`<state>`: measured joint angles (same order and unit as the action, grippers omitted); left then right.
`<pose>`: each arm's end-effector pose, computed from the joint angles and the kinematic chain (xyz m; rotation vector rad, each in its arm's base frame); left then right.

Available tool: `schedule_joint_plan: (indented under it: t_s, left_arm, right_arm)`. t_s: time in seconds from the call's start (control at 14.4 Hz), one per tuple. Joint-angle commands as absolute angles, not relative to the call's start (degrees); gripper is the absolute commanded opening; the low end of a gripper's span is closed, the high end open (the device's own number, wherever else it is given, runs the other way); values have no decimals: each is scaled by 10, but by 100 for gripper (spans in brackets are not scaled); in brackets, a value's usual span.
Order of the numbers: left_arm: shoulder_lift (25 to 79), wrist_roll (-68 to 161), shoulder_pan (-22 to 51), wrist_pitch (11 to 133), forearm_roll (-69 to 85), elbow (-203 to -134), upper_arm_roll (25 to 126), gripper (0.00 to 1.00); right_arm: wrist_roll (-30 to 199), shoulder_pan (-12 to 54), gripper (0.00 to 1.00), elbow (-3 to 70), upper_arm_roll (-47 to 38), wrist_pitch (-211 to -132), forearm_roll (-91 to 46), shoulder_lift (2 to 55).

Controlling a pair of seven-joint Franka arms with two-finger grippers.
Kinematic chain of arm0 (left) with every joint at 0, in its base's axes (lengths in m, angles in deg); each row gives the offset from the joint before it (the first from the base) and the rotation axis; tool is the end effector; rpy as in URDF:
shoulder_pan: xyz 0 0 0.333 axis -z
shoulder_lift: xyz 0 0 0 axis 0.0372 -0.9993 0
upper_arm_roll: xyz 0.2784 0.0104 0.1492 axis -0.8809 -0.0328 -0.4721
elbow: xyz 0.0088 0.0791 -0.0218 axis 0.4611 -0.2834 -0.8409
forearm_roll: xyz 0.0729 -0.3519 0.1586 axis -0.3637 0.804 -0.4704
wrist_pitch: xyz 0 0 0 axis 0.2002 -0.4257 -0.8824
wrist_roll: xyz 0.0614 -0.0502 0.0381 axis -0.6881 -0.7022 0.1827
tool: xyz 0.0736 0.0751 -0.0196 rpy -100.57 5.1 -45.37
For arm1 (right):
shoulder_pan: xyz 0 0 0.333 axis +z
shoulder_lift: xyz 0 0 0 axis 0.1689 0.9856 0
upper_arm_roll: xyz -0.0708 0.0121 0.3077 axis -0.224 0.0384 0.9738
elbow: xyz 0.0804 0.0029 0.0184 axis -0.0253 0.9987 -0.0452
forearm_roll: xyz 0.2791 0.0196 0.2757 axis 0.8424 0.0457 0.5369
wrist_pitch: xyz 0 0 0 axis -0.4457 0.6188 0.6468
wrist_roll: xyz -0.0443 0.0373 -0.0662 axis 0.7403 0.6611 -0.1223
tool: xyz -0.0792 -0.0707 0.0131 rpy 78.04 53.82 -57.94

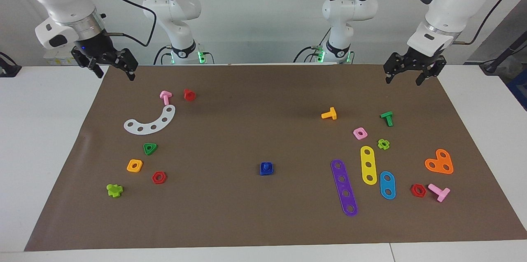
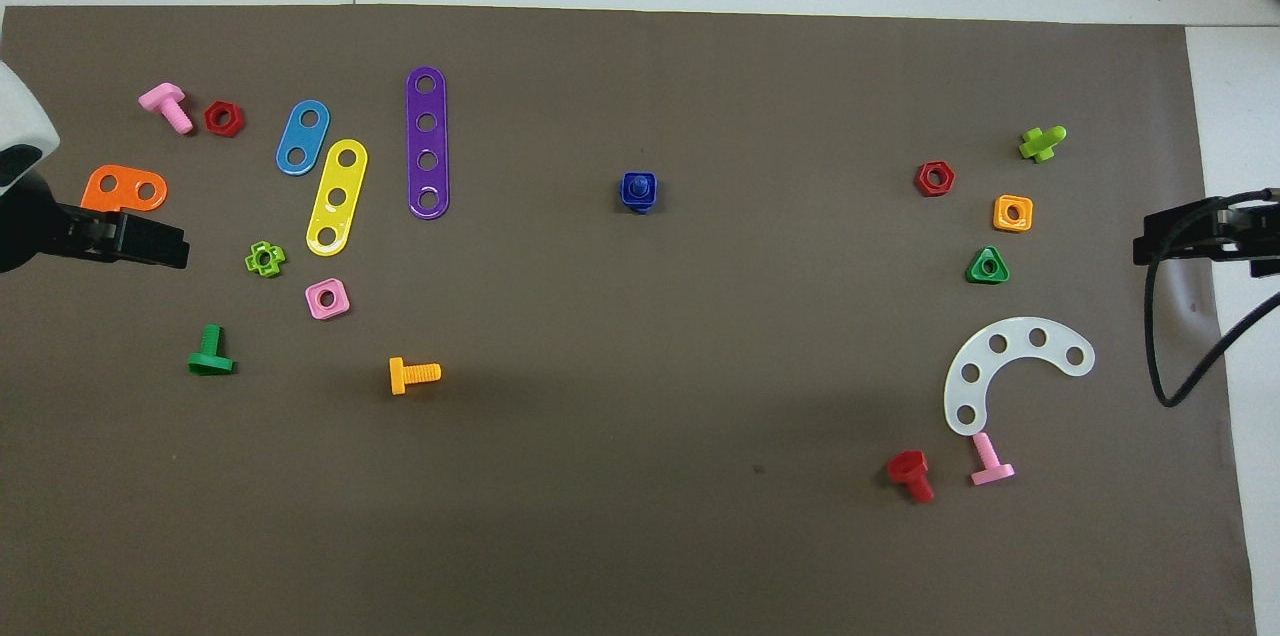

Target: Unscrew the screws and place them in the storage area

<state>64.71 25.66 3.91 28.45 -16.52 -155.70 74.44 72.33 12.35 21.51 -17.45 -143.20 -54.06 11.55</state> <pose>0.5438 -0.0369 0.6036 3.1203 -0.2546 0.0266 0.5431 -0.0344 0.6230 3.1216 -0.1986 -0.0294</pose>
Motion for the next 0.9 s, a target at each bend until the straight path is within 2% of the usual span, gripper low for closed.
schedule_joint_plan:
  t_s: [0.0, 0.76, 0.83]
  left_arm:
    - [653, 251, 34, 280, -176, -1556, 749, 100]
    - [659, 271, 54, 294, -176, -1572, 754, 100]
    - [655, 301, 72, 299, -172, -1570, 754, 92]
  right_arm:
    - [720, 117, 100, 223, -169, -1432, -539, 107]
    - [720, 117, 100, 223, -169, -1432, -539, 107]
    - [720, 117, 100, 223, -169, -1431, -539, 107]
